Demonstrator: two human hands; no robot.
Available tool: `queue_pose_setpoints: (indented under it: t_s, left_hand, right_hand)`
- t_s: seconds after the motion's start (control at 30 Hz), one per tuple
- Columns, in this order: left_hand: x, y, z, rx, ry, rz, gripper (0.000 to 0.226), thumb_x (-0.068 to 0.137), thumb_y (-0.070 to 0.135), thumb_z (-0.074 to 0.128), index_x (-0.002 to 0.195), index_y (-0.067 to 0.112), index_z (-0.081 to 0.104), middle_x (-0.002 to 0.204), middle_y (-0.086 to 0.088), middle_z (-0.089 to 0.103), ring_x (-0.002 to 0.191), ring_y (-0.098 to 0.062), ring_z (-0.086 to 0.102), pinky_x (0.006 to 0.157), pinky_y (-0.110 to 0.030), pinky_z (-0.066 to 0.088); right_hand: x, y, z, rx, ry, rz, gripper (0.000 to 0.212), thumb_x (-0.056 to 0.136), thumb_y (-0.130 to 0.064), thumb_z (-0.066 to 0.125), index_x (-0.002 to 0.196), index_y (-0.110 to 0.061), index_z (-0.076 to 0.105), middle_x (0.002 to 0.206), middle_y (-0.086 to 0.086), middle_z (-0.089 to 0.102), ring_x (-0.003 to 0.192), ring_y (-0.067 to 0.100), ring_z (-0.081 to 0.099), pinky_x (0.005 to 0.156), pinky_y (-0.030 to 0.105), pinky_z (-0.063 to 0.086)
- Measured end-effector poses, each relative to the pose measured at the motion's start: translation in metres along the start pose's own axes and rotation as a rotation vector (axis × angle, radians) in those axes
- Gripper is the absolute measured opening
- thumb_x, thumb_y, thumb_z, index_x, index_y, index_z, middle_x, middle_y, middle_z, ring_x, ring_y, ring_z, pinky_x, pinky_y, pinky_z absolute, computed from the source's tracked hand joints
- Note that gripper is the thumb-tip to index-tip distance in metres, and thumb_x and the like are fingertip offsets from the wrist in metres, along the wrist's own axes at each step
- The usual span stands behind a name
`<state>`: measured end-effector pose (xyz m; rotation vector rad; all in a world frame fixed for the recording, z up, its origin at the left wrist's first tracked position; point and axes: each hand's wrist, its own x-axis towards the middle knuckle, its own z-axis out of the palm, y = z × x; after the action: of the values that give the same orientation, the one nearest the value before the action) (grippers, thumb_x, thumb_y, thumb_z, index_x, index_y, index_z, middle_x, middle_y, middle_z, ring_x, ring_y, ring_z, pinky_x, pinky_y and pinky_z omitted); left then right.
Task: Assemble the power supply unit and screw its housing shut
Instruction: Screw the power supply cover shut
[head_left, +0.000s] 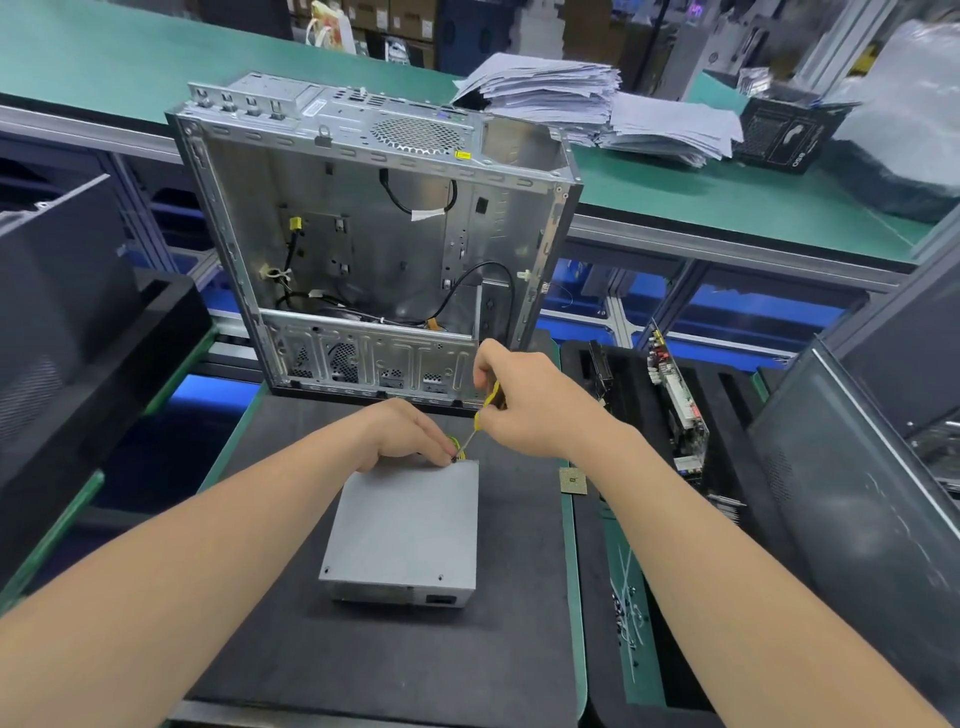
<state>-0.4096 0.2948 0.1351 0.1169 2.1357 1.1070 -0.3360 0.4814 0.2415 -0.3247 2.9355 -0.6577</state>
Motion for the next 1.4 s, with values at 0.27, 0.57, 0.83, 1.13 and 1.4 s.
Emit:
queue_pose_setpoints:
  t_s: [0.27, 0.57, 0.83, 1.13, 1.4]
  left_hand:
    - [0.000, 0.000, 0.001, -0.024, 0.017, 0.017, 0.015, 0.075, 0.012, 0.090, 0.081, 0.024, 0.086, 0.095, 0.013, 0.080, 0.111, -0.010, 0.066, 0.081, -0.016, 0.043]
    - [0.006, -0.003, 0.000, 0.000, -0.014, 0.030, 0.016, 0.073, 0.015, 0.091, 0.080, 0.029, 0.085, 0.094, 0.015, 0.080, 0.114, -0.011, 0.065, 0.102, -0.025, 0.046]
    - [0.007, -0.005, -0.001, 0.022, -0.019, 0.025, 0.018, 0.072, 0.018, 0.092, 0.082, 0.032, 0.085, 0.096, 0.015, 0.079, 0.112, -0.010, 0.064, 0.105, -0.027, 0.044]
    - [0.004, -0.002, 0.000, 0.007, -0.034, 0.026, 0.017, 0.072, 0.018, 0.092, 0.082, 0.031, 0.085, 0.096, 0.015, 0.080, 0.107, -0.008, 0.065, 0.091, -0.020, 0.044]
    - [-0.005, -0.004, 0.004, 0.013, 0.006, 0.099, 0.017, 0.072, 0.017, 0.093, 0.084, 0.027, 0.086, 0.095, 0.012, 0.080, 0.112, -0.014, 0.069, 0.110, -0.032, 0.048]
  right_hand:
    - [-0.002, 0.006, -0.004, 0.048, -0.001, -0.041, 0.017, 0.096, -0.014, 0.064, 0.105, -0.022, 0.052, 0.091, -0.004, 0.060, 0.077, 0.017, 0.059, 0.068, 0.036, 0.049]
    - [-0.002, 0.008, 0.000, 0.005, 0.030, -0.027, 0.008, 0.100, -0.020, 0.061, 0.103, -0.021, 0.053, 0.093, -0.003, 0.062, 0.074, 0.011, 0.055, 0.066, 0.031, 0.042]
    - [0.001, 0.007, 0.009, -0.118, 0.088, 0.116, 0.025, 0.105, -0.042, 0.052, 0.100, -0.017, 0.051, 0.090, 0.005, 0.060, 0.083, 0.029, 0.059, 0.070, 0.040, 0.051]
    - [-0.001, 0.008, 0.003, -0.073, 0.073, 0.093, 0.025, 0.101, -0.041, 0.061, 0.101, -0.018, 0.052, 0.094, 0.002, 0.060, 0.079, 0.024, 0.061, 0.068, 0.038, 0.051]
    - [-0.003, 0.013, -0.002, 0.130, 0.033, 0.087, 0.023, 0.086, -0.005, 0.061, 0.098, -0.026, 0.060, 0.092, -0.006, 0.066, 0.084, 0.016, 0.062, 0.075, 0.036, 0.057]
